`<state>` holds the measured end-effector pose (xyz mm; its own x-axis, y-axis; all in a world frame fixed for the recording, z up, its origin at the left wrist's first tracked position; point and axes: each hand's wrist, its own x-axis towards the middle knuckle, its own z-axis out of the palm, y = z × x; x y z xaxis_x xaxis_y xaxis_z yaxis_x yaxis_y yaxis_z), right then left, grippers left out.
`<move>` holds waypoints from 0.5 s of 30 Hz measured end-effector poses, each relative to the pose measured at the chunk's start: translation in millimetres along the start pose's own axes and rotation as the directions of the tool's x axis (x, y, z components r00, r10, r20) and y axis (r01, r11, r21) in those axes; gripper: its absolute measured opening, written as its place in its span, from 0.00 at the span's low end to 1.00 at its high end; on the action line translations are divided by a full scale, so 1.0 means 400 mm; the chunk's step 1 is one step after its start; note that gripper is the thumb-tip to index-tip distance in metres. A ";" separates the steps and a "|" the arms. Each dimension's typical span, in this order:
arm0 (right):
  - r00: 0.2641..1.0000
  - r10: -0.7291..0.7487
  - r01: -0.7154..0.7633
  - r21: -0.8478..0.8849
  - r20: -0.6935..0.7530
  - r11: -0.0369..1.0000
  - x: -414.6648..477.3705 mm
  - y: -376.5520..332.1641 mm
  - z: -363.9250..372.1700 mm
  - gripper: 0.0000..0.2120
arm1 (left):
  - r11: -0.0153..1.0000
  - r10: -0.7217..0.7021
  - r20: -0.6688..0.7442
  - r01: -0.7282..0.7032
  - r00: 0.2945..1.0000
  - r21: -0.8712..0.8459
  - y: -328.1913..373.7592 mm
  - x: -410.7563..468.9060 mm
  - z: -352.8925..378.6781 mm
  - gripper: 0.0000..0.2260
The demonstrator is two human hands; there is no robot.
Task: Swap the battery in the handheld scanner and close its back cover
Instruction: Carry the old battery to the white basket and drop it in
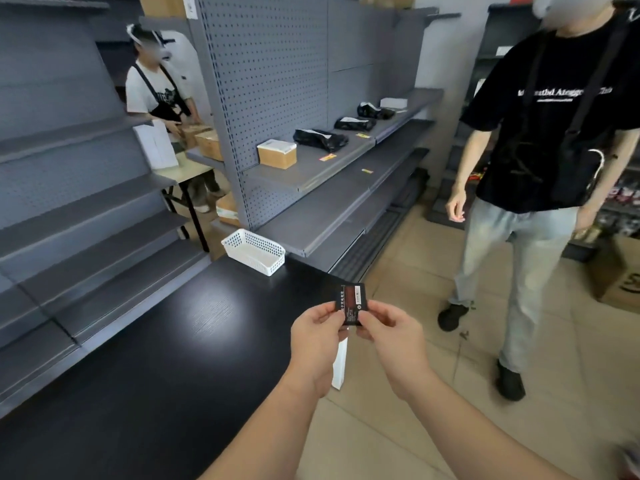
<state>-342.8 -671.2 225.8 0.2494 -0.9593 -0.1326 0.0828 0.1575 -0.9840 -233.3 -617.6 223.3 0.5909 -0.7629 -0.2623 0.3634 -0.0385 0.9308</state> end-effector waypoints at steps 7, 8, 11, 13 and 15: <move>1.000 -0.003 0.003 -0.030 0.004 1.000 0.276 0.009 0.042 0.10 | 1.000 -0.010 0.035 0.011 0.999 -0.021 0.015 0.275 0.070 0.09; 1.000 -0.001 0.001 -0.035 0.005 0.999 0.325 0.009 0.057 0.09 | 1.000 -0.007 0.042 0.008 0.999 -0.025 0.020 0.323 0.078 0.09; 1.000 0.021 -0.021 -0.048 -0.001 0.999 0.471 0.002 0.104 0.09 | 1.000 -0.019 0.036 0.020 0.999 -0.022 0.045 0.464 0.102 0.08; 0.999 0.040 -0.040 -0.058 0.000 0.998 0.558 0.000 0.133 0.08 | 0.999 -0.033 0.014 0.033 0.999 -0.001 0.060 0.547 0.111 0.08; 0.999 0.053 -0.053 -0.065 0.008 0.996 0.638 0.003 0.162 0.08 | 0.999 -0.038 -0.011 0.038 0.999 0.028 0.071 0.628 0.116 0.08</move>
<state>-216.5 -900.7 198.3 0.2616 -0.9475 -0.1839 0.0067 0.1923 -0.9813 -108.1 -840.2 195.6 0.5844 -0.7539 -0.3003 0.3655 -0.0858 0.9268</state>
